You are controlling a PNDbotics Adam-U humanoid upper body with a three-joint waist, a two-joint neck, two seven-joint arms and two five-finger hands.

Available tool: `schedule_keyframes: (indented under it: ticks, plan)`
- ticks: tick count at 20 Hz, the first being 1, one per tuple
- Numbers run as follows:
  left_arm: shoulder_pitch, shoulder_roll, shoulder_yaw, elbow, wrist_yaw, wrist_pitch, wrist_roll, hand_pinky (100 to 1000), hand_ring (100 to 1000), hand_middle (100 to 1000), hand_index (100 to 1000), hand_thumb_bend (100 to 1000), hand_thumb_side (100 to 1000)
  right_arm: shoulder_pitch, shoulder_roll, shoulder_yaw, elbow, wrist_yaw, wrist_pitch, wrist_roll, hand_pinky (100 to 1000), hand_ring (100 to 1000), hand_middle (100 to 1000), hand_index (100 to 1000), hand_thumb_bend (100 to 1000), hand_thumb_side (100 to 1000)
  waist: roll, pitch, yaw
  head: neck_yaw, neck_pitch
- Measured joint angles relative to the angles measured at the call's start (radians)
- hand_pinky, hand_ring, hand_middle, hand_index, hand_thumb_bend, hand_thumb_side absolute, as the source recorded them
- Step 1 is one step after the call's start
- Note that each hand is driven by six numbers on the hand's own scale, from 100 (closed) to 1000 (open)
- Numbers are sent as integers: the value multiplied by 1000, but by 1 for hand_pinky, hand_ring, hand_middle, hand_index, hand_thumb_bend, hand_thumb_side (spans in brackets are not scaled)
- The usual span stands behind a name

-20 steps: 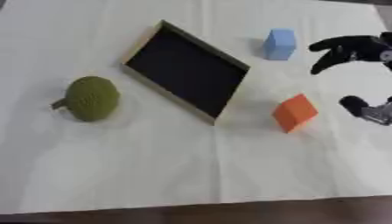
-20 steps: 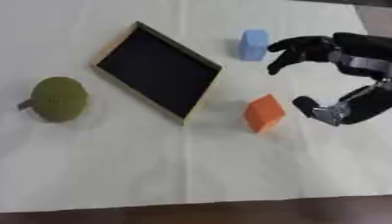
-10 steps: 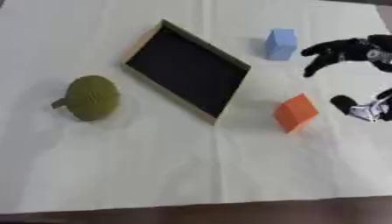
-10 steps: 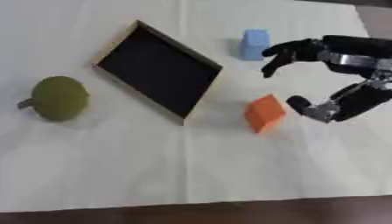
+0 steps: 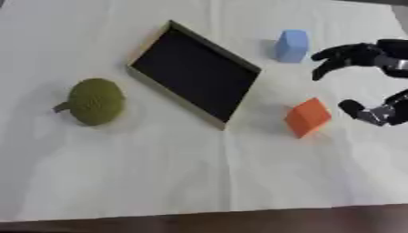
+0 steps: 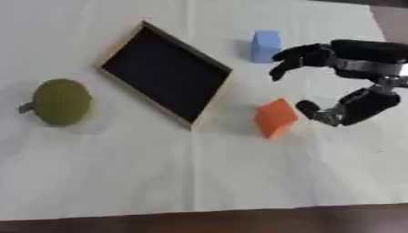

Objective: Pick up objects on the table and place them in the box.

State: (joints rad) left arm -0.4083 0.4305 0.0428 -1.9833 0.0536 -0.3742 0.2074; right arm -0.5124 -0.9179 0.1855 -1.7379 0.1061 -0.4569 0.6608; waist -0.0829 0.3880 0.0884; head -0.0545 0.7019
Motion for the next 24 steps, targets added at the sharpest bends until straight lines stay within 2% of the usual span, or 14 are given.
schedule_keyframes:
  ticks: [2, 8, 13, 15, 16, 18, 24]
  plan:
    - [0, 0, -2, 0, 0, 0, 0, 680, 726, 761, 838, 100, 606, -1, 2, 1, 7, 17, 6, -1, 1000, 1000, 796, 906, 100, 334, 0, 0, 0, 0, 0]
    - [0, 0, -3, 0, 3, 1, -1, 680, 726, 762, 838, 100, 603, -3, 8, 10, 24, 52, 39, -6, 1000, 1000, 806, 928, 100, 354, 0, 1, 0, 0, 0]
    - [0, -1, -3, 0, 4, 3, -3, 680, 726, 760, 838, 100, 602, -6, 10, 16, 31, 77, 43, -1, 1000, 1000, 817, 942, 100, 360, -1, 1, 1, 0, 0]
    - [0, -1, -3, 0, 4, 4, -4, 680, 726, 758, 838, 100, 601, -7, 13, 19, 36, 92, 38, 1, 1000, 1000, 832, 955, 100, 308, -1, 1, 2, 0, 0]
    - [0, -1, -3, 0, 4, 4, -4, 680, 726, 758, 837, 100, 600, -7, 15, 20, 37, 100, 31, 2, 1000, 1000, 837, 963, 100, 230, -1, 1, 3, 0, 0]
    - [0, -1, -3, 0, 4, 4, -4, 679, 725, 756, 837, 100, 600, -7, 16, 25, 39, 113, 12, 5, 1000, 1000, 839, 966, 100, 186, -2, 1, 4, 0, 0]
    - [0, -6, -4, 0, 7, 6, -6, 679, 721, 752, 838, 100, 598, -6, 16, 29, 49, 145, -34, -7, 1000, 1000, 846, 968, 100, 202, -4, 1, 5, 1, -1]
